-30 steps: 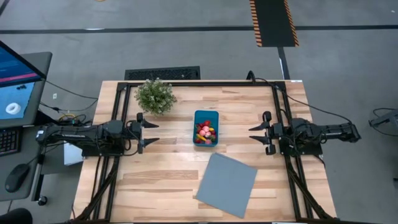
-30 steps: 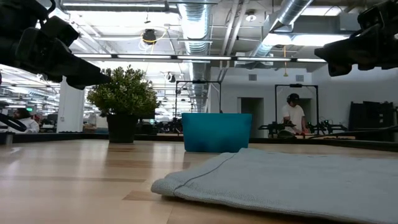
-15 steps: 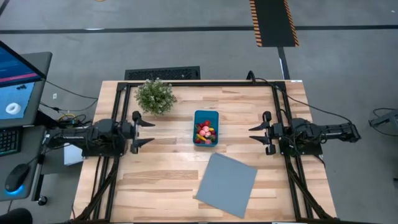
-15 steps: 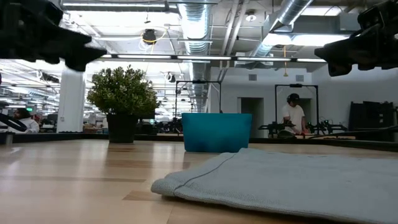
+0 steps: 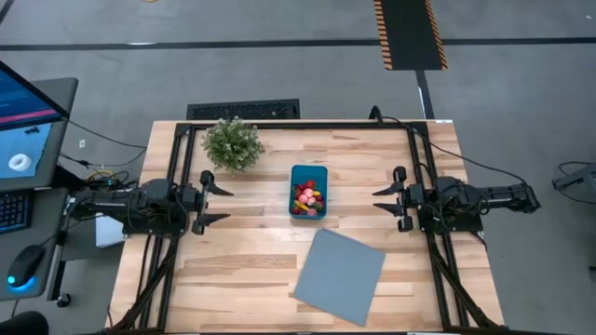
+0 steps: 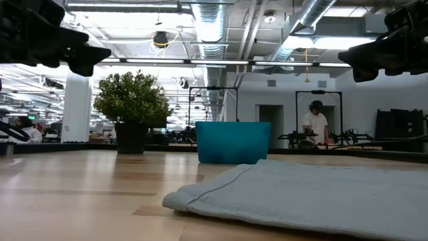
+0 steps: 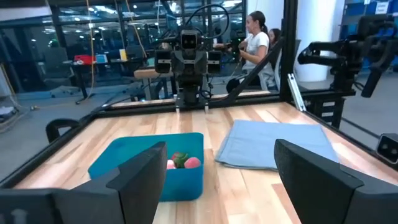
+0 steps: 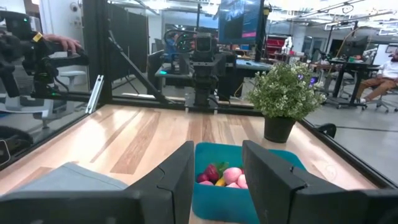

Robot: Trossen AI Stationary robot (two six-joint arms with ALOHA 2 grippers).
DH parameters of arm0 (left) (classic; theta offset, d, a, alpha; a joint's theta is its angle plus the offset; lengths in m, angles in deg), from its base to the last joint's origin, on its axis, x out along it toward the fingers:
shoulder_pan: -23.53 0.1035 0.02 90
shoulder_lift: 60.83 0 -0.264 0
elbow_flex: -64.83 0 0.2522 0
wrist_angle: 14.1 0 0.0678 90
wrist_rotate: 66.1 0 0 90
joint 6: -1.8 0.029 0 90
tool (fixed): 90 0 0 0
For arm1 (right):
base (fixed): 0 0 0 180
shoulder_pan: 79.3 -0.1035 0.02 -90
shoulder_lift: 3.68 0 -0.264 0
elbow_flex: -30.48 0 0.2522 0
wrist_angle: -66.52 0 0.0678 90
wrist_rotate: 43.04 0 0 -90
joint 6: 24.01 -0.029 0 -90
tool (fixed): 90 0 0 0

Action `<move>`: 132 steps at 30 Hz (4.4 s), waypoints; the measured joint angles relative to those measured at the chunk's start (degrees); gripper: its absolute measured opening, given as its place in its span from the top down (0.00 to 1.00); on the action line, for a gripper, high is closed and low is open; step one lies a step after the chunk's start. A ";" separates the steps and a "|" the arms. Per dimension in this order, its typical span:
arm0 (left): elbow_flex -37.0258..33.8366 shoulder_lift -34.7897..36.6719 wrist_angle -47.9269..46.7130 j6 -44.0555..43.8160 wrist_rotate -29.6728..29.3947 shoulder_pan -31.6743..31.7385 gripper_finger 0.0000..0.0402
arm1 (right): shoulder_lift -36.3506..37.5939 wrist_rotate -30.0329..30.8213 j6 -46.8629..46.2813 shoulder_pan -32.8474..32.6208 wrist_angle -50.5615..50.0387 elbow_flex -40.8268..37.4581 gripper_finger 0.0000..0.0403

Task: Pick and placing Produce into tupperware
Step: Return to Home Position

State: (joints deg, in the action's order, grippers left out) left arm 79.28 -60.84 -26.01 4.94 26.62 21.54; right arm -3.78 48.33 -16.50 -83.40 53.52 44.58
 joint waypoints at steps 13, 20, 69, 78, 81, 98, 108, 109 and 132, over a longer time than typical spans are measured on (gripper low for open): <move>-0.04 -0.02 -0.16 -0.07 -3.93 3.05 0.29 | 0.00 0.00 0.00 0.00 0.00 0.00 0.61; -0.04 -0.22 -0.01 -0.14 -4.94 3.05 0.29 | 0.00 0.00 0.00 0.00 0.00 0.00 0.61; -0.09 -0.22 -0.03 0.14 -5.07 3.05 0.29 | 0.00 0.02 0.00 0.01 -0.02 0.00 0.61; -0.09 -0.22 -0.03 -0.22 -5.07 3.04 0.29 | 0.00 0.02 0.00 0.01 -0.02 0.00 0.61; -0.09 -0.22 -0.03 -0.75 -5.07 3.02 0.29 | 0.00 0.02 0.00 0.00 -0.02 0.00 0.61; -0.09 -0.22 -0.03 -0.44 -5.07 3.02 0.29 | 0.00 0.03 0.00 0.01 -0.02 0.00 0.61; -0.09 -0.21 -0.03 -0.51 -5.07 3.03 0.29 | 0.00 0.04 0.00 0.00 -0.03 0.00 0.61; -0.09 -0.22 -0.03 -0.68 -5.07 3.02 0.29 | 0.00 0.03 0.00 0.01 -0.02 0.00 0.61; -0.09 -0.22 -0.03 -0.22 -5.07 3.02 0.29 | 0.00 0.04 0.00 0.01 -0.02 0.00 0.61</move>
State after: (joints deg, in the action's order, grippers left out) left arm 79.20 -61.06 -26.03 4.72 21.55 24.57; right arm -3.78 48.37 -16.50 -83.39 53.49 44.59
